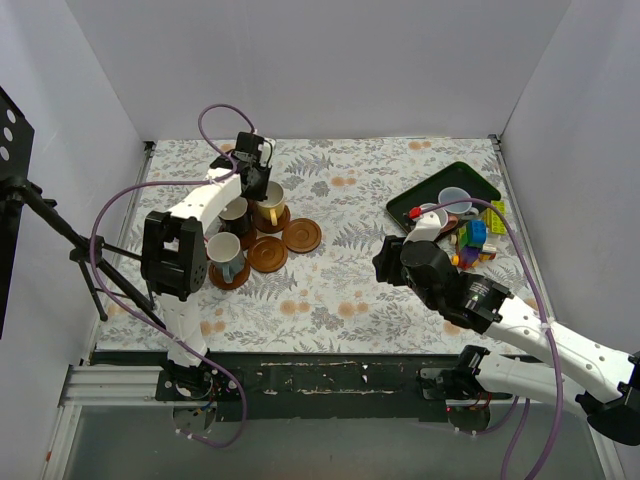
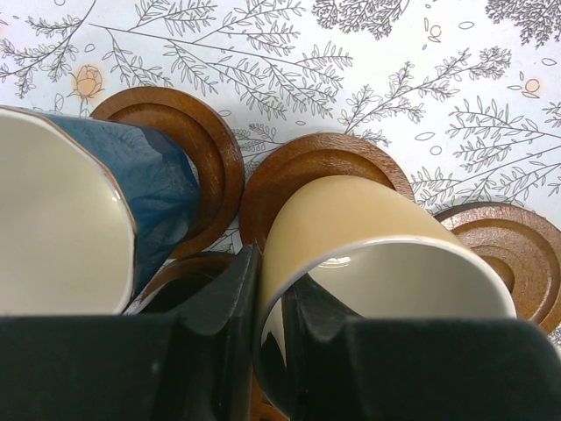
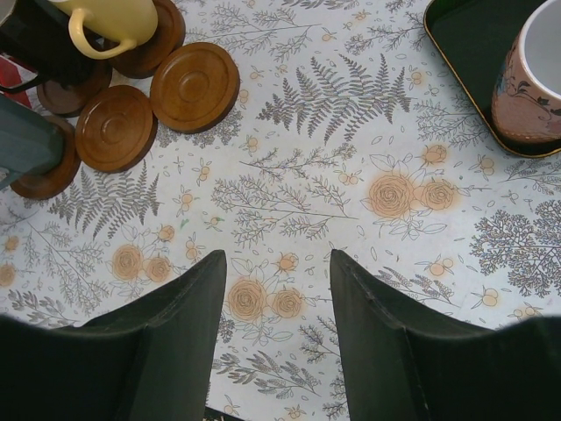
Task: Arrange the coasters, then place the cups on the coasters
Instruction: Place the cup on the coaster.
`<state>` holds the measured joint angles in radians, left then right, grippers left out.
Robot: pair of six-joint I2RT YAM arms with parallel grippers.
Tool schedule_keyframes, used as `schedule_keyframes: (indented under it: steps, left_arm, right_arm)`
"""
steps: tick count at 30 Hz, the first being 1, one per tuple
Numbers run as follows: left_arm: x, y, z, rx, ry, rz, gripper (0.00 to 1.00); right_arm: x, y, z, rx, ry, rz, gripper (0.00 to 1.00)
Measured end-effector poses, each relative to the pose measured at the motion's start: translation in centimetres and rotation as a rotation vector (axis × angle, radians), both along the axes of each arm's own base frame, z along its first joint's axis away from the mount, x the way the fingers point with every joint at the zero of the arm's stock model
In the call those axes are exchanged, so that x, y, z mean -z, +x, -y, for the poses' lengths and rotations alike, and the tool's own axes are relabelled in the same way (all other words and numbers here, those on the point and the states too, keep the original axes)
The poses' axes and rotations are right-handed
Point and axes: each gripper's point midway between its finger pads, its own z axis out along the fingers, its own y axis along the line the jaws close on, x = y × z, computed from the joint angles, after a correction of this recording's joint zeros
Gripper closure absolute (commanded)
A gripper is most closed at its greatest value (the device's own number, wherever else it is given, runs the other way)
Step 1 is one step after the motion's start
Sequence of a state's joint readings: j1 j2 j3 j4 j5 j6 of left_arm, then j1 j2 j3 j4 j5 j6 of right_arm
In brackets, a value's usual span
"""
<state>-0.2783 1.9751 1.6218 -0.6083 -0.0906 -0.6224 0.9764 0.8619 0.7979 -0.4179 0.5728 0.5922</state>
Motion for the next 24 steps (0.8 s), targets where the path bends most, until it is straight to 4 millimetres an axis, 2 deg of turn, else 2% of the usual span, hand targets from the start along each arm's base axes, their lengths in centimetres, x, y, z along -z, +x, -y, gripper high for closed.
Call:
schedule_keyframes:
  steps: [9,17,24]
  left_arm:
    - [-0.1,0.0,-0.4,-0.002,0.012,-0.005,1.0]
    - [1.3,0.7,-0.3,0.0,0.021,-0.029,1.0]
    - [1.3,0.7,-0.5,-0.002,0.02,-0.032,1.0]
  right_arm:
    - [0.2,0.0,0.0,0.0,-0.006,-0.004,0.42]
    - [0.5,0.1,-0.1,0.0,-0.017,-0.011,0.42]
    - [0.6,0.1,-0.1,0.0,-0.017,-0.011,0.42]
